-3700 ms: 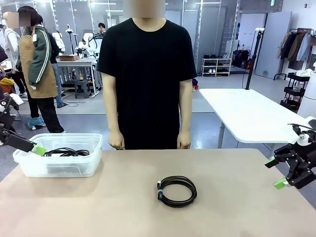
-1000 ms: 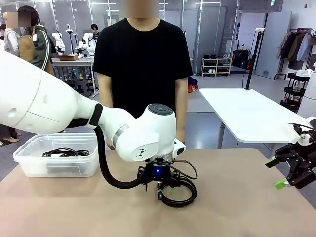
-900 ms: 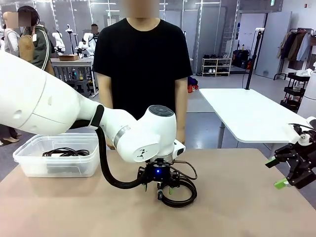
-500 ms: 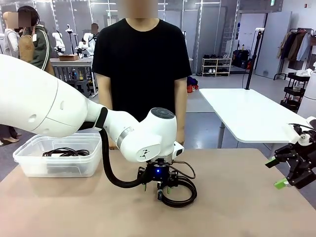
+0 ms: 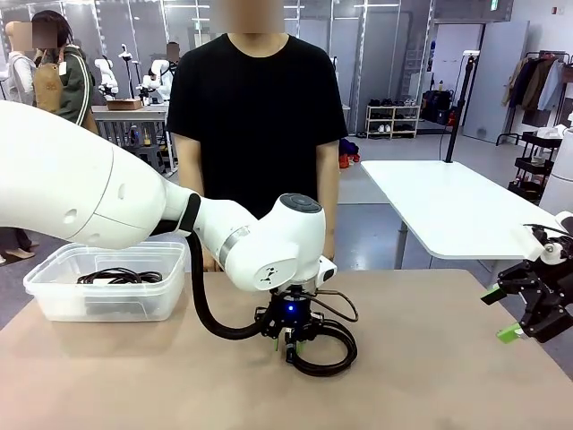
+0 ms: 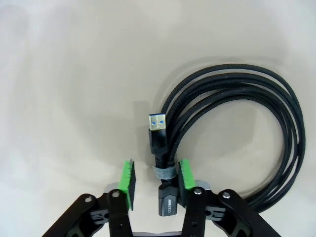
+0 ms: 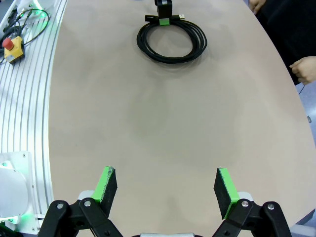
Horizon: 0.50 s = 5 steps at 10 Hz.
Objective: Organize and store the cables.
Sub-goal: Place the USB Extension Cable into the Organizing box.
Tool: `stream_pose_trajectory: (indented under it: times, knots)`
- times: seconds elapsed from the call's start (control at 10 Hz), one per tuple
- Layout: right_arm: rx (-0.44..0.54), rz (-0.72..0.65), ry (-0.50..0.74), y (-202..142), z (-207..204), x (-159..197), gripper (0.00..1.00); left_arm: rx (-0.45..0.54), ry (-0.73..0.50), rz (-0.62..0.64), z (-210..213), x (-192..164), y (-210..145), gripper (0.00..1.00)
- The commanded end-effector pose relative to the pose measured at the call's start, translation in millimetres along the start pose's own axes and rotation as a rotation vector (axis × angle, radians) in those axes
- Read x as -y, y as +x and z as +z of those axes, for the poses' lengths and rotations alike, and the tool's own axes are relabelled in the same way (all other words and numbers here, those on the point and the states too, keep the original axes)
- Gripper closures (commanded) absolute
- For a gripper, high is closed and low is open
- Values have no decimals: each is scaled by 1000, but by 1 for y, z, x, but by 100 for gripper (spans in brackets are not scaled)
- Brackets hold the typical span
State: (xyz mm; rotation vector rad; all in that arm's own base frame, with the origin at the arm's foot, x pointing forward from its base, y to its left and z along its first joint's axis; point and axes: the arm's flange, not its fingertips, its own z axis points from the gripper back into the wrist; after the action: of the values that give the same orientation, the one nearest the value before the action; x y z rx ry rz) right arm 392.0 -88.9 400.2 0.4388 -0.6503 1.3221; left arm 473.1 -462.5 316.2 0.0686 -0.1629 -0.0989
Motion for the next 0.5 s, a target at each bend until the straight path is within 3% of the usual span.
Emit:
stream_pose_trajectory:
  times: [0.0, 0.1, 0.4]
  knots:
    - [2, 15, 1, 0, -1, -1, 0, -46, -13, 15, -4, 7, 1, 95]
    - [2, 15, 1, 0, -1, -1, 0, -57, -23, 17, -4, 8, 3, 100]
    - [2, 15, 1, 0, -1, -1, 0, -56, -65, 23, 10, 3, 1, 100]
